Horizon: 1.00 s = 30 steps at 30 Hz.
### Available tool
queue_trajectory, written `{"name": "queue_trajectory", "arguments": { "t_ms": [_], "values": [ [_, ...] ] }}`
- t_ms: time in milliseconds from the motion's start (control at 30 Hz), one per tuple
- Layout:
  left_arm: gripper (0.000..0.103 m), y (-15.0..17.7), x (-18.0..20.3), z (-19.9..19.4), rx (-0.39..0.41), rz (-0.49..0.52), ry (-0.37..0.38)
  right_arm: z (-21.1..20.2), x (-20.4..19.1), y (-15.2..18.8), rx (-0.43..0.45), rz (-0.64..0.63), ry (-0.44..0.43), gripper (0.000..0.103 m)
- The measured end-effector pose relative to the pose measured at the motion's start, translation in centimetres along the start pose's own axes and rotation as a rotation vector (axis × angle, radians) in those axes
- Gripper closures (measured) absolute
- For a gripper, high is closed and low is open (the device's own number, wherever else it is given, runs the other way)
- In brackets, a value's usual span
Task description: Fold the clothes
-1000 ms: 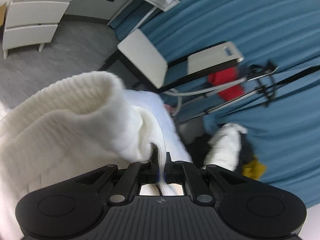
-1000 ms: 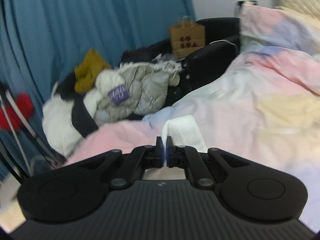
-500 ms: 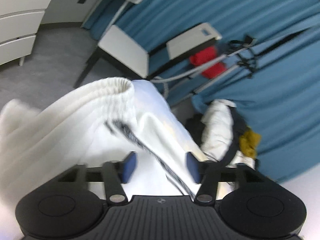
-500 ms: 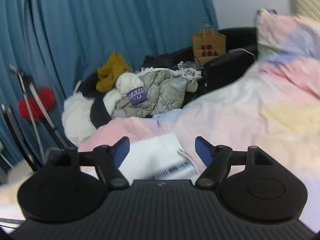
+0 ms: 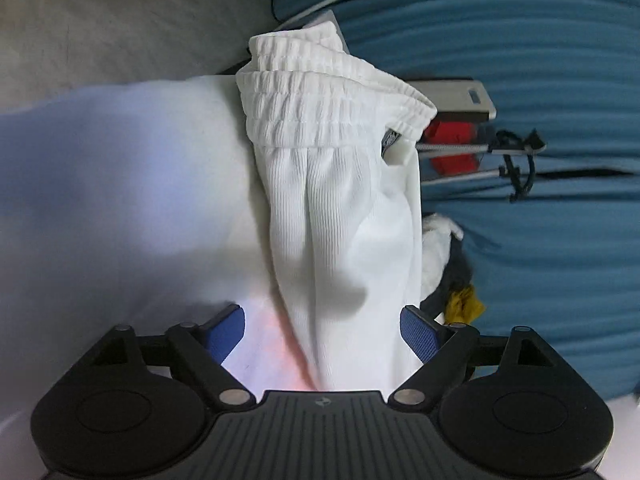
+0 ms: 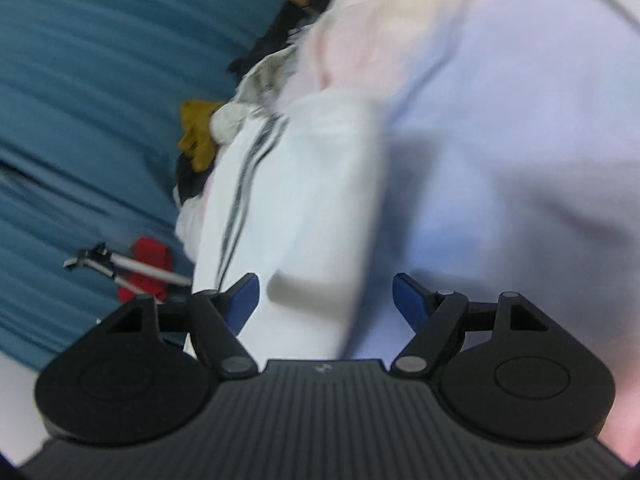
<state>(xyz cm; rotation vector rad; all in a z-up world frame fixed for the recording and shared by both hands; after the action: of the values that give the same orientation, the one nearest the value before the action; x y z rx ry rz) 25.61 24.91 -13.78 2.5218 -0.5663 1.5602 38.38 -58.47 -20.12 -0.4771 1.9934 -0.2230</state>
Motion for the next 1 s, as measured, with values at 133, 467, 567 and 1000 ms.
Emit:
{"name": "queue_trajectory", "arguments": {
  "t_ms": [133, 467, 567, 1000],
  "values": [
    [0.024, -1.7, 0.4, 2.4, 0.038, -0.061, 0.044, 3.6, -2.1, -0.5, 0.070, -0.126, 0.045, 0.030],
    [0.095, -4.7, 3.9, 1.7, 0.160, 0.084, -0.024, 1.8, -3.7, -2.8, 0.185, -0.146, 0.090, 0.089],
    [0.095, -3.9, 4.4, -1.3, 0.153, 0.116, -0.005, -0.8, -4.1, -3.0, 0.206, -0.117, 0.080, 0.089],
    [0.094, 1.6, -4.0, -22.1, 0.105, 0.182, -0.063, -13.9, 0.4, 1.1, 0.192, -0.139, 0.170, 0.090]
  ]
}}
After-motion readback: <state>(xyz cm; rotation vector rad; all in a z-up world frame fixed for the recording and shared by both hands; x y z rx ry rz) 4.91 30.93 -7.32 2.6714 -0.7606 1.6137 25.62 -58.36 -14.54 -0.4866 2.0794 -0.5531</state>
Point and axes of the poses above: each gripper's, at about its wrist camera, not at the fingertips, and z roughly the way its jaws point, x to its right, y to its underside, the point moved 7 cm from there along z, roughly the way its jaws point, and after that the axes turned 2 degrees about x, right-handed, at the moved point
